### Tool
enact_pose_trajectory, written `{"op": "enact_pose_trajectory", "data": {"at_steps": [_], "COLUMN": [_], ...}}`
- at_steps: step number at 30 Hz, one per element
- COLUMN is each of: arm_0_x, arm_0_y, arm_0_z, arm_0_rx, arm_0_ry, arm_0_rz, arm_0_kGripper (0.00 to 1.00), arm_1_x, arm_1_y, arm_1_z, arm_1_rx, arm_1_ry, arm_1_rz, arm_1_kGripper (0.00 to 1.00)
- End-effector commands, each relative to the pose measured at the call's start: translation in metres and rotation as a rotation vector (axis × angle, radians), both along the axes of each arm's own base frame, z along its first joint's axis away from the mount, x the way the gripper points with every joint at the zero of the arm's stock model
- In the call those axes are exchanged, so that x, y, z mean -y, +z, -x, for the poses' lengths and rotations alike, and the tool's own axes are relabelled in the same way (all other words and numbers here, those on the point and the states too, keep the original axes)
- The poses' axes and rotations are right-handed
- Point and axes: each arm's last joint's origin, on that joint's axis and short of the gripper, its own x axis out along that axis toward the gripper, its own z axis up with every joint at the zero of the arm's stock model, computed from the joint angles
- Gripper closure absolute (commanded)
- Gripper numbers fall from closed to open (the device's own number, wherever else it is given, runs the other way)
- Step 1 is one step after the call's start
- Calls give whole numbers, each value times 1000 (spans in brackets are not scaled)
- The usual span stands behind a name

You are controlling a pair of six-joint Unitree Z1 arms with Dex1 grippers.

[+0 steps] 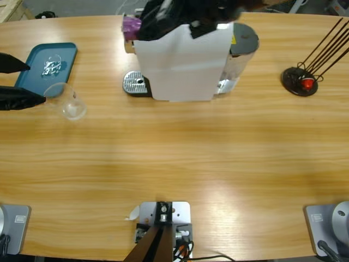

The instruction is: Pour coffee

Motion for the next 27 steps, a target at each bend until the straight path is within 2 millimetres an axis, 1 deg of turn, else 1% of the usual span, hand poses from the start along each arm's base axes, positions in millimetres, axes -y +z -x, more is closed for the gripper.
{"op": "enact_pose_trajectory", "data": {"at_steps": [1, 4, 7, 14, 17, 20, 27], "arm_0_x": [-3, -3, -3, -3, -3, -3, -7], "arm_0_y": [-12, -13, -14, -16, -17, -18, -23], "arm_0_z": [0, 0, 0, 1, 1, 1, 5], "arm_0_rx": [-32, -34, -40, -46, -47, -50, -61], "arm_0_ry": [18, 17, 17, 13, 13, 13, 22], "arm_0_rz": [-25, -25, -26, -23, -24, -26, -31], "arm_0_kGripper": [9, 9, 9, 9, 9, 9, 9], "arm_1_x": [-7, -1, 1, -7, -10, -10, -6], "arm_1_y": [-22, -22, -23, -22, -25, -27, -26], "arm_1_z": [-44, -48, -51, -64, -68, -68, -64], "arm_1_rx": [31, 101, 117, 138, 133, 128, 141], "arm_1_ry": [-58, -95, -101, -106, -106, -104, -110], "arm_1_rz": [77, 146, 165, 159, 163, 170, 183], "arm_1_kGripper": [1000, 1000, 1000, 1000, 1000, 1000, 1000]}}
